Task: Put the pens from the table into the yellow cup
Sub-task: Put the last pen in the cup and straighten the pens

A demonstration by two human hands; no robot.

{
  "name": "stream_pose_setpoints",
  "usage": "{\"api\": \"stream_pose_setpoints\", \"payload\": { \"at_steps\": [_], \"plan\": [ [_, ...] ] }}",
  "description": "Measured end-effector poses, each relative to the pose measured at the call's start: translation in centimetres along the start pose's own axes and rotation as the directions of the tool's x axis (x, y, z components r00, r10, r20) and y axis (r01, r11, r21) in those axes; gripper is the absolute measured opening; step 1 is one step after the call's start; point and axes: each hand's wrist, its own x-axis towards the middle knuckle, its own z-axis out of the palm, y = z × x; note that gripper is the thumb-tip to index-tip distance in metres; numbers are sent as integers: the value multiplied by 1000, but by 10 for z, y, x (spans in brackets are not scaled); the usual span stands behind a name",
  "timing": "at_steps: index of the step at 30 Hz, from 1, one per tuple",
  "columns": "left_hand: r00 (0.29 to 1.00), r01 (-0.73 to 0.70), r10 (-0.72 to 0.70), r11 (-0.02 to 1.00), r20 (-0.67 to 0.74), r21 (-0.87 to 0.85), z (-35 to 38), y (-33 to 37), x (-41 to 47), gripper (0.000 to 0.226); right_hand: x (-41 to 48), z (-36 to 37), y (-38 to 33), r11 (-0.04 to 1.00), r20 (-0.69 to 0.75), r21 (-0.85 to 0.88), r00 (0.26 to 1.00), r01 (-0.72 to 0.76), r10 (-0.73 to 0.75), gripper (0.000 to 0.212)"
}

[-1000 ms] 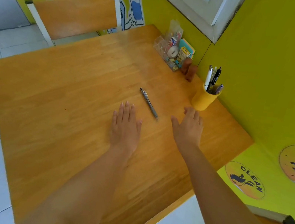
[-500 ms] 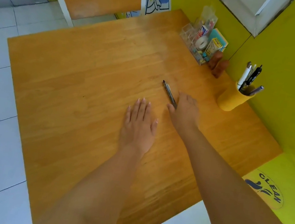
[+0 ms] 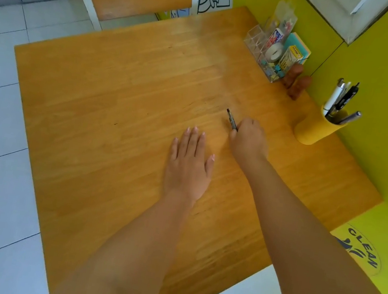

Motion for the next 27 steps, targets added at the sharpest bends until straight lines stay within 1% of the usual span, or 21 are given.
{"api": "stream_pose_setpoints", "payload": {
  "at_steps": [3,7,9,12,13,15,19,21,23,27],
  "plan": [
    [1000,-6,6,1000,13,12,-3,-1,-1,64,-13,-9,17,996,12,79,999,-48,47,23],
    [996,-66,65,998,54,11,-5,-3,-4,63,-32,-27,45,966,-9,237,994,-106,111,19],
    [992,-104,103,995,76,4,-8,-2,-5,62,-41,-38,61,940,-67,326,989,-100,129,22],
    [970,-216,217,976,108,-19,-14,16,-5,61,-51,-57,85,908,-207,416,966,-56,154,36],
    [963,-242,245,969,107,-40,-16,25,-4,61,-53,-64,91,900,-248,434,955,-41,163,38],
    [957,-268,274,960,90,-81,-17,47,-1,61,-57,-79,103,882,-342,470,916,-25,208,35],
    [940,-334,340,935,29,-119,-17,90,8,64,-61,-110,120,826,-537,563,769,21,346,27],
    [931,-362,366,921,1,-142,-18,111,15,65,-58,-125,130,787,-577,613,723,76,380,26],
    [927,-372,374,912,-20,-172,-20,130,24,68,-50,-135,141,750,-590,648,712,136,381,23],
    [936,-350,349,905,-46,-241,-23,159,45,76,-28,-147,151,720,-591,667,727,194,351,19]
  ]
}}
